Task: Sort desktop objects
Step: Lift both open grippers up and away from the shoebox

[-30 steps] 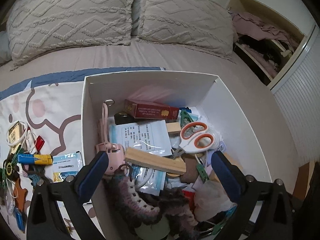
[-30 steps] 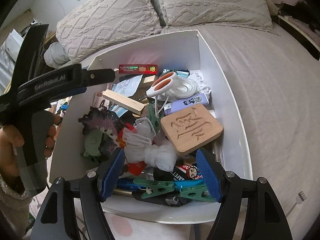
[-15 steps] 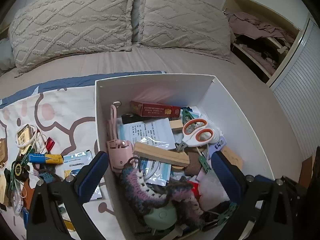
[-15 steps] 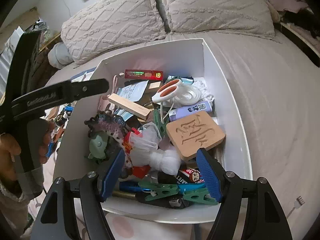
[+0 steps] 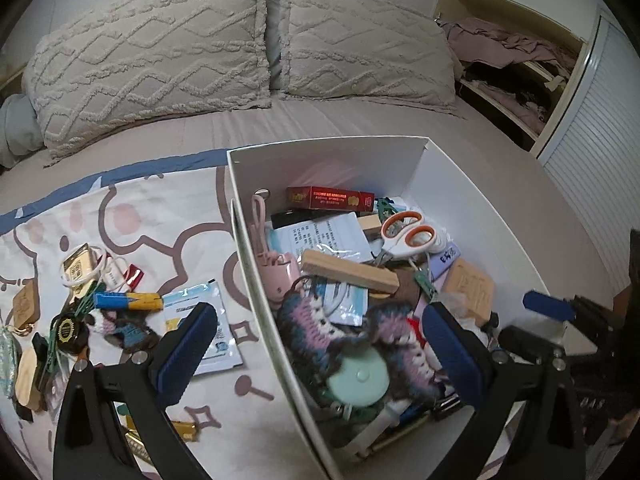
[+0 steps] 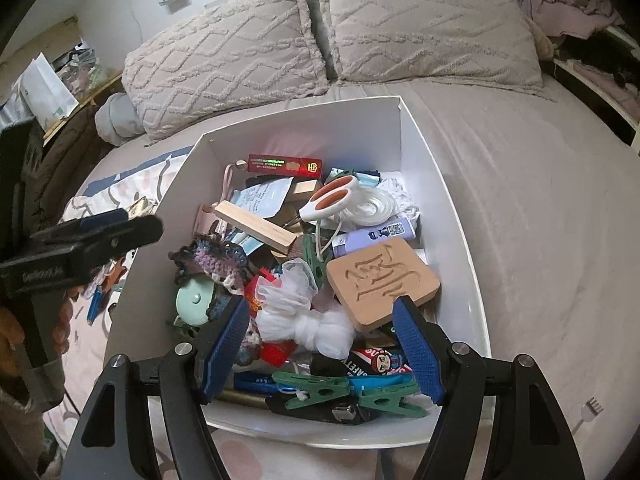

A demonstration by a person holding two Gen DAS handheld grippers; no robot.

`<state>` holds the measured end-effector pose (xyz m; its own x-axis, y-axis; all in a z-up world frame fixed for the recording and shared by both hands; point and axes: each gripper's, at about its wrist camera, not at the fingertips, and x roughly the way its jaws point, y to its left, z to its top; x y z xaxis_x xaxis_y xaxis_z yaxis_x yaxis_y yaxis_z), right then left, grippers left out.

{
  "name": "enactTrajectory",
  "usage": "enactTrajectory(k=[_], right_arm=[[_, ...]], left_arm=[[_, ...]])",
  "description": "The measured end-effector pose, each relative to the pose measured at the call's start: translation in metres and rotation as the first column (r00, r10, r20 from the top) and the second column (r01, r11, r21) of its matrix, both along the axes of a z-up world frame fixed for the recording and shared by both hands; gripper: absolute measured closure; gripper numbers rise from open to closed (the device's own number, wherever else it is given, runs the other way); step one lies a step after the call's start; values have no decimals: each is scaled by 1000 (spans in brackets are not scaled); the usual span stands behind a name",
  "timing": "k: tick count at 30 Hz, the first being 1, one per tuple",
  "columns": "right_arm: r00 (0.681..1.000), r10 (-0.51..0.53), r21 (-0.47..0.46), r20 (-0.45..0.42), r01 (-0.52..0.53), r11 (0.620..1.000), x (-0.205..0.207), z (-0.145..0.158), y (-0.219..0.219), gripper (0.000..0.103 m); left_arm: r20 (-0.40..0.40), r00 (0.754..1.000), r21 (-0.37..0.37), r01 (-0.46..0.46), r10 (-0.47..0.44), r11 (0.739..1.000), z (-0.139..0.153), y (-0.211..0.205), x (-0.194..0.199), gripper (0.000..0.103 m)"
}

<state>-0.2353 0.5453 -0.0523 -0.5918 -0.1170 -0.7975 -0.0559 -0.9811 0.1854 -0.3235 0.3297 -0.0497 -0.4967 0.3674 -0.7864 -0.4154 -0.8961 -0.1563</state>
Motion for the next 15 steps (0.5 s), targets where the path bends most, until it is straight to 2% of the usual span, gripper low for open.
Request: enactTrajectory(k=[2,3,4,14,15], right_arm=[[1000,0,6,-4,0,1000,0,0,-2,24],[1000,-1,11,-9,2,1000,1,1,-2,13],[1000,-3,15,-18,3,1000,1,2,-3,9],[996,-55,13,-63,56,998,8,6,0,6],[996,-62,10,-63,63,998,8,5,0,3]], left_arm=[[-14,1000,-7,3,-3,1000,2,-2,4,0],[-21,1000,-10,3,-4,1000,3,-3,5,0],[-27,1000,-12,6,-6,1000,4,-3,7,0],[-69,998,1,6,-5,1000,11,-25,17,0],[-69,998,2,3,-3,1000,11,-28,17,0]])
